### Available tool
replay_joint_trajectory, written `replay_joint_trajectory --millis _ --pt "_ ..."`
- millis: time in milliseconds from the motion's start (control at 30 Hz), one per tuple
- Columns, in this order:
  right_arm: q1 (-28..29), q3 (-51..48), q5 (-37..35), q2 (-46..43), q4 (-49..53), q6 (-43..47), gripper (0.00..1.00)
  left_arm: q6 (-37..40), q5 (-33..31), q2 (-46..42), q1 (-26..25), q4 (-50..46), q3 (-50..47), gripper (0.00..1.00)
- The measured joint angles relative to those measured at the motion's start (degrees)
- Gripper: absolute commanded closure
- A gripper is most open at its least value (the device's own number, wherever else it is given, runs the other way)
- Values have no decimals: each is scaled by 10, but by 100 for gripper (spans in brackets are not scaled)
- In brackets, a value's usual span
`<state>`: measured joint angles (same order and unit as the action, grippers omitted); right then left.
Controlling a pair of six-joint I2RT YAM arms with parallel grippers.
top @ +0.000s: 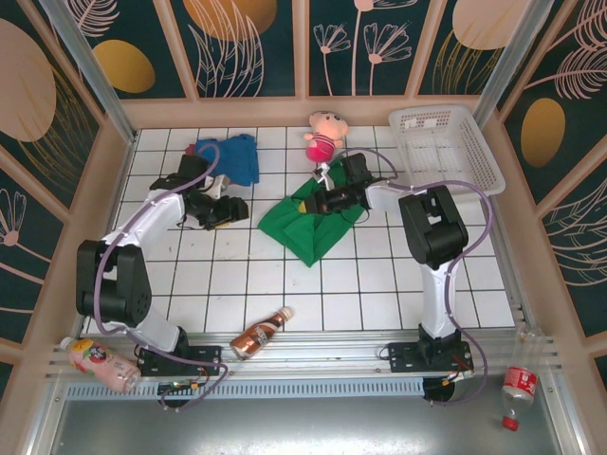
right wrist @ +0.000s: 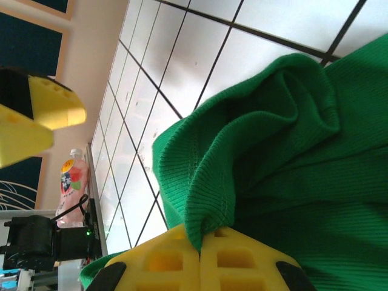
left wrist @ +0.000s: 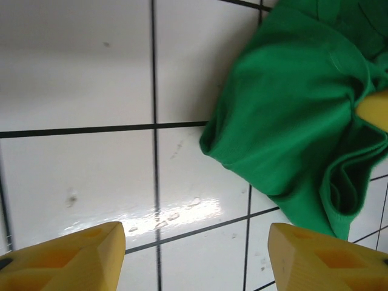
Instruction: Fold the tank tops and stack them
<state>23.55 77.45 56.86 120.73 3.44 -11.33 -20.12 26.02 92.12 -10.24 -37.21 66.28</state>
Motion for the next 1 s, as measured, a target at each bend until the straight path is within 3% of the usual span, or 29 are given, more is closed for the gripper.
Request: replay_joint_trajectory --millis 233,800,1000 --pt "-23 17 9 20 24 22 96 -25 12 60 -42 35 21 37" --pt "-51 37 10 32 42 40 89 -26 12 181 -63 61 95 40" --pt "-58 56 -6 40 57 53 73 -17 13 224 -67 66 126 41"
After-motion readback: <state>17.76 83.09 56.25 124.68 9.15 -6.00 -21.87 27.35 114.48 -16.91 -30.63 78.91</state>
